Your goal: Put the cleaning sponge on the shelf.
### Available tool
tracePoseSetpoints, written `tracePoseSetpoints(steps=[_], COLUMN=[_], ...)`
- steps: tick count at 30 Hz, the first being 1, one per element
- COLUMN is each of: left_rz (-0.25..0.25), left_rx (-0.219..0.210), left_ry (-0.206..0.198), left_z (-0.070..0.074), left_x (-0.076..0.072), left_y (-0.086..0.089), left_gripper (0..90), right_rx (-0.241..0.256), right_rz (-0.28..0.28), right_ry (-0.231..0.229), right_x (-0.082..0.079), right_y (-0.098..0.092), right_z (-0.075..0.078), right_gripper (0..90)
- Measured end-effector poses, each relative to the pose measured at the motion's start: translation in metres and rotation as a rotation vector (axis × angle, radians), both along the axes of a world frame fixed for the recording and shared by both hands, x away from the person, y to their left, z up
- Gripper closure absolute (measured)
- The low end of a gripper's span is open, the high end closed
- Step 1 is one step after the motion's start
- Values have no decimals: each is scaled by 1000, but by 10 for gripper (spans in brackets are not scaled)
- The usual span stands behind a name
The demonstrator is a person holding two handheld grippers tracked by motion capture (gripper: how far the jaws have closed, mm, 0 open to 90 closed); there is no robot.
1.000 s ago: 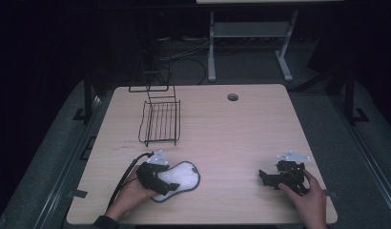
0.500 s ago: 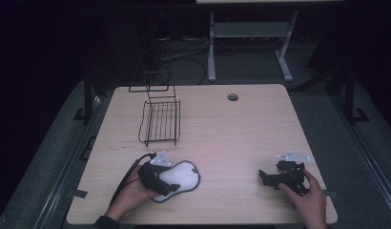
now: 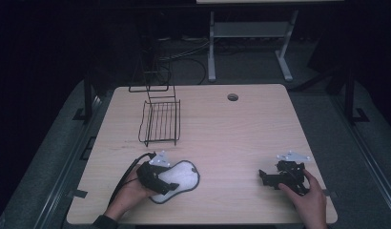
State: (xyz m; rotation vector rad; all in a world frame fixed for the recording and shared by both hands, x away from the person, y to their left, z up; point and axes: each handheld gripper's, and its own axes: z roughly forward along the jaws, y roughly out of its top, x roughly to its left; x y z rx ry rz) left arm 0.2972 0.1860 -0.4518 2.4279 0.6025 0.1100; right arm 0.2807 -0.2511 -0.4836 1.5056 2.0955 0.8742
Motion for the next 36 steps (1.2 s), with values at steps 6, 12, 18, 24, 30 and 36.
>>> tracePoseSetpoints(steps=[6,12,18,24,30,36], left_rz=[-3,8,10,18,19,17], left_rx=[4,-34,-61,-101,-136,-162], left_ry=[-15,-8,-12,-4,0,5], left_z=[2,8,12,16,19,22], left_x=[-1,0,0,1,2,2], left_y=[0,7,11,14,19,22], left_gripper=[281,378,460,533,606,654], right_rx=[0,0,0,0,0,0], right_rz=[0,0,0,0,0,0], right_ry=[0,0,0,0,0,0], right_x=[0,0,0,0,0,0], right_y=[0,0,0,0,0,0], right_z=[0,0,0,0,0,0], right_gripper=[0,0,0,0,0,0])
